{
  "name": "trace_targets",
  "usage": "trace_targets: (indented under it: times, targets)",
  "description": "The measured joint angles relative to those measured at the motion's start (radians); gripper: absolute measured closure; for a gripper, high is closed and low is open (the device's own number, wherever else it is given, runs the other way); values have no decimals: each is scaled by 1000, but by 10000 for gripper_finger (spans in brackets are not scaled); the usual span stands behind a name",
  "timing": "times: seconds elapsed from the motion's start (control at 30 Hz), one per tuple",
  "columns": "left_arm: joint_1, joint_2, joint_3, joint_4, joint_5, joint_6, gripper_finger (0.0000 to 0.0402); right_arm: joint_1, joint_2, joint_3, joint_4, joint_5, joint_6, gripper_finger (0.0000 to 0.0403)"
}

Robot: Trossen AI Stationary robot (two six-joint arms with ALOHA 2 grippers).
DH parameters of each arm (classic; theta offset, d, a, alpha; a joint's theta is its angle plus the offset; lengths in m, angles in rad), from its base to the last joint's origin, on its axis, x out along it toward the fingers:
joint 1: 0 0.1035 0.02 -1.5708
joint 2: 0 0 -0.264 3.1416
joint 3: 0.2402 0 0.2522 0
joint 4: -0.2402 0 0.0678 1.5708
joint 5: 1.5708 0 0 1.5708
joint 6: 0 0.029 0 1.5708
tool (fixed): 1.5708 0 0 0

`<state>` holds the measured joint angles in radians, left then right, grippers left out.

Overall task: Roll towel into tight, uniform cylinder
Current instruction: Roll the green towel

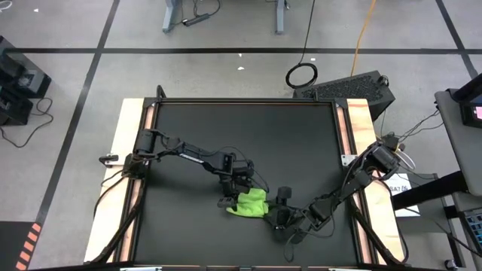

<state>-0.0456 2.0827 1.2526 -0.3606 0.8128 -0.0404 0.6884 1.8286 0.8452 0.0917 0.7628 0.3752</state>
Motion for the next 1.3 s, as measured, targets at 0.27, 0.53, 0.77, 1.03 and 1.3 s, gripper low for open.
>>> trace_targets:
  times: [0.27, 0.53, 0.77, 1.03, 1.3]
  targets:
    - [17, 0, -1, 0, 21, -7, 380, 5, -10, 12, 4, 21, -59, 154]
    - [30, 0, -1, 2, 33, -7, 380, -11, -9, 42, 5, -2, -168, 124]
    - [32, 1, -1, 2, 41, -6, 380, -55, 14, 42, 9, -134, -153, 109]
    - [33, 1, -1, 3, 46, -4, 380, -58, 48, 42, -47, -155, 1, 199]
    - [34, 1, -1, 5, 69, -4, 380, -59, 68, 16, -35, -141, 242, 349]
